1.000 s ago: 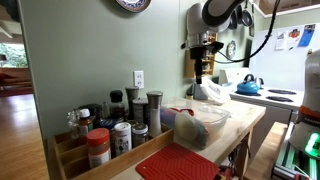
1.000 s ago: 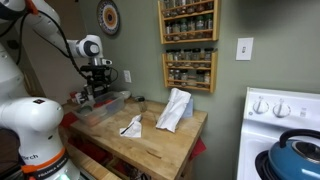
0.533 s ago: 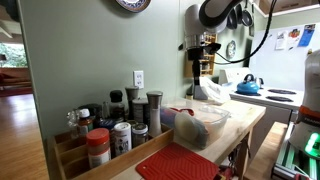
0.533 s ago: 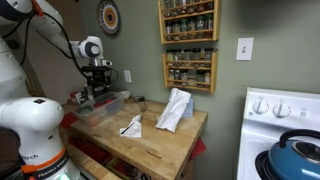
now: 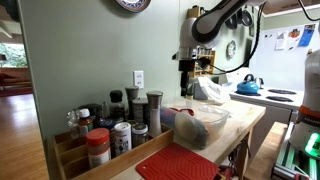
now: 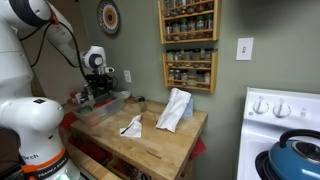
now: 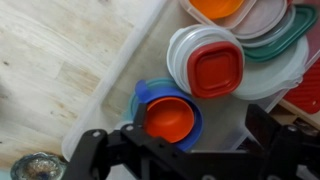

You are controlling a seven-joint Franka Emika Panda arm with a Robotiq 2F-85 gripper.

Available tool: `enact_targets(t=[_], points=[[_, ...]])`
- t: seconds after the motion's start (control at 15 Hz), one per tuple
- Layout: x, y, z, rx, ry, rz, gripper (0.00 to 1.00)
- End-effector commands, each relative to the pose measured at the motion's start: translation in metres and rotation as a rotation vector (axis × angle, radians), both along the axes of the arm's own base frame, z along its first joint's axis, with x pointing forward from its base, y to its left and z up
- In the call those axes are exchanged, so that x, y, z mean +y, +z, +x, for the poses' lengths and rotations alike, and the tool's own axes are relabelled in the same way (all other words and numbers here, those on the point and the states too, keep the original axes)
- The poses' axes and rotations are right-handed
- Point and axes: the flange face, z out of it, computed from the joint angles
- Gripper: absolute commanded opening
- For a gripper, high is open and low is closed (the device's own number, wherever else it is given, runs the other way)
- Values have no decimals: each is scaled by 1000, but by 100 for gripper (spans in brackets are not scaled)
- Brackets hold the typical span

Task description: Place the orange and the blue cups on the table

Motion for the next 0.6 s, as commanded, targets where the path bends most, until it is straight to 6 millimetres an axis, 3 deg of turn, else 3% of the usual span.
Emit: enact_targets(t=[0.0, 0.27, 0.53], points=[[11, -33, 12, 7, 16, 18, 100], [7, -63, 32, 22, -62, 43, 100], [12, -72, 50, -8, -66, 55, 100]])
